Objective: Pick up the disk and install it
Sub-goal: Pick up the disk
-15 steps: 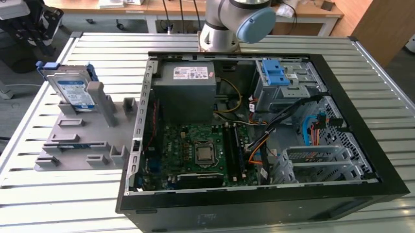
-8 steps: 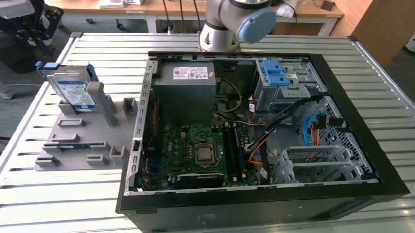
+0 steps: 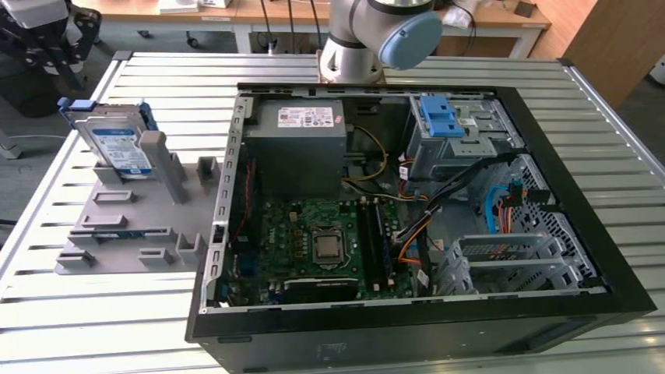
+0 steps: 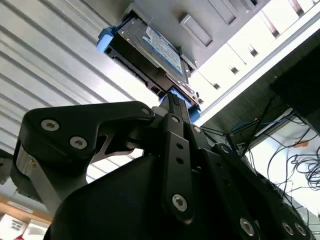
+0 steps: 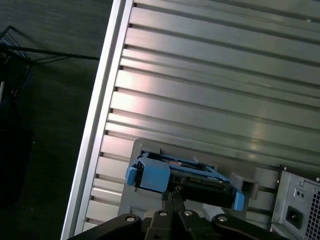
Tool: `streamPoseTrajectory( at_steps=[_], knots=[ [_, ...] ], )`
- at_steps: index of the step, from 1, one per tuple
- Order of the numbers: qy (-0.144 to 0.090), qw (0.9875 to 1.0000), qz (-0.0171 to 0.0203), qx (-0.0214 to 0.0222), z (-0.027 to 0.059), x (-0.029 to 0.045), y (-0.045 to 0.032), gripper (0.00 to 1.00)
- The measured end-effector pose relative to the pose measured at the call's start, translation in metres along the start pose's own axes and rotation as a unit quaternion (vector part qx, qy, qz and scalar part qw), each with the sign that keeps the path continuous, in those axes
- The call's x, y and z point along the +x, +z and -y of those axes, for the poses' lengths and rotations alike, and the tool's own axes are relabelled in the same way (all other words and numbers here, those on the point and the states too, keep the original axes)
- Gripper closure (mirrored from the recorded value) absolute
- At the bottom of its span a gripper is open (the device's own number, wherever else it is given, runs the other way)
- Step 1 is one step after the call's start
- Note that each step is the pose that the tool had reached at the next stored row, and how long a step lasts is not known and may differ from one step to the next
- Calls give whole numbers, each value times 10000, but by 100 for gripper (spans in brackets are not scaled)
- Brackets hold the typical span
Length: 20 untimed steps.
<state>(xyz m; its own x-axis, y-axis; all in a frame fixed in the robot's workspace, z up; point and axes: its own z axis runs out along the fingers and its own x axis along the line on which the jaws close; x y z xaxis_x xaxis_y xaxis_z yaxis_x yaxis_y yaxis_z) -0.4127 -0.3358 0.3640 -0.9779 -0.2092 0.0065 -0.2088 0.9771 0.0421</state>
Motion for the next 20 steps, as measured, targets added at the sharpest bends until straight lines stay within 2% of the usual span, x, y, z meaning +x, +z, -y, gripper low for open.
streamPoseTrajectory(
  at_steps=[5,7,10,14,15,20],
  knots=[
    [-449,9990,-19,3,0,0,4,89],
    [-628,9980,-27,4,0,0,5,89],
    [-905,9959,-38,6,0,0,8,89],
    [-1284,9917,-54,8,1,0,11,89],
    [-1459,9893,-61,9,1,0,12,89],
    [-1788,9839,-48,-28,0,0,14,89]
  ],
)
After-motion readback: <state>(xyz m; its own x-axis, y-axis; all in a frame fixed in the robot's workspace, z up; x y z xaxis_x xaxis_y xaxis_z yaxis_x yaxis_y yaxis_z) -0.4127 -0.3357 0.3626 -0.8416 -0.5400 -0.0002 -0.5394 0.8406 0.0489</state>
